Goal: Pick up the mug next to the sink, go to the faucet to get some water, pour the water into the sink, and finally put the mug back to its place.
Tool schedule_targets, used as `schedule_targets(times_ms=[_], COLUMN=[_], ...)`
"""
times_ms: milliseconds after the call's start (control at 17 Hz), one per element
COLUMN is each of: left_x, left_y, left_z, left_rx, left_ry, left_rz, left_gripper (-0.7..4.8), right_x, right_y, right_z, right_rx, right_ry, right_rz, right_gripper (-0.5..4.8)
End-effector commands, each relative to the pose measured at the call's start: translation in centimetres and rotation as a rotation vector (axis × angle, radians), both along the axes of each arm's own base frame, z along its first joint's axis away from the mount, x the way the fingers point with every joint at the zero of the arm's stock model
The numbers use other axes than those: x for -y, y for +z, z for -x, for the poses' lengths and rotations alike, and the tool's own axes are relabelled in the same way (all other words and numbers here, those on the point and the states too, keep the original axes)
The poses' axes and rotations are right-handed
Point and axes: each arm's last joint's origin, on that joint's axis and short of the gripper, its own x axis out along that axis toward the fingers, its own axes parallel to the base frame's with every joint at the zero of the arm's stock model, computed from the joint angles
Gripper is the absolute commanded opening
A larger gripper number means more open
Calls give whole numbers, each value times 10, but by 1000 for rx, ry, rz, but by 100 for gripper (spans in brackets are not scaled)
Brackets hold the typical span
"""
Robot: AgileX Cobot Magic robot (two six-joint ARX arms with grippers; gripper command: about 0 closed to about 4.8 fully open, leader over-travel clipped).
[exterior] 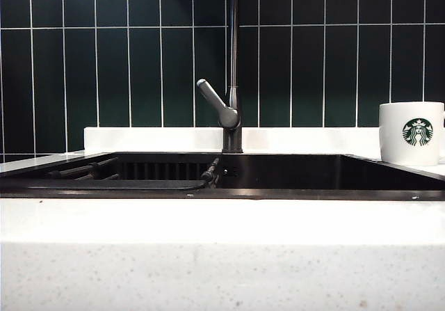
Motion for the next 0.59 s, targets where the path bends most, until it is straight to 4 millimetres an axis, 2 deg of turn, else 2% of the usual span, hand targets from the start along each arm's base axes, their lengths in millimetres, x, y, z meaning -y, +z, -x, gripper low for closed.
schedule_targets(times_ms=[59, 528, 587], left_x=[0, 0, 0], left_y=[1, 0, 1], left_z=[0, 0, 0], left_rx=[6, -4, -2], left_ry=[0, -12, -18], left_rz=[0, 42, 46], left_gripper=[-5, -6, -6], right_x=[0, 0, 0], right_y=[0, 4, 5], right_z=[0, 0, 0], right_rx=[11, 46, 57], right_ry=[0, -1, -5], right_rz=[2, -13, -55], right_gripper=[-1, -1, -1])
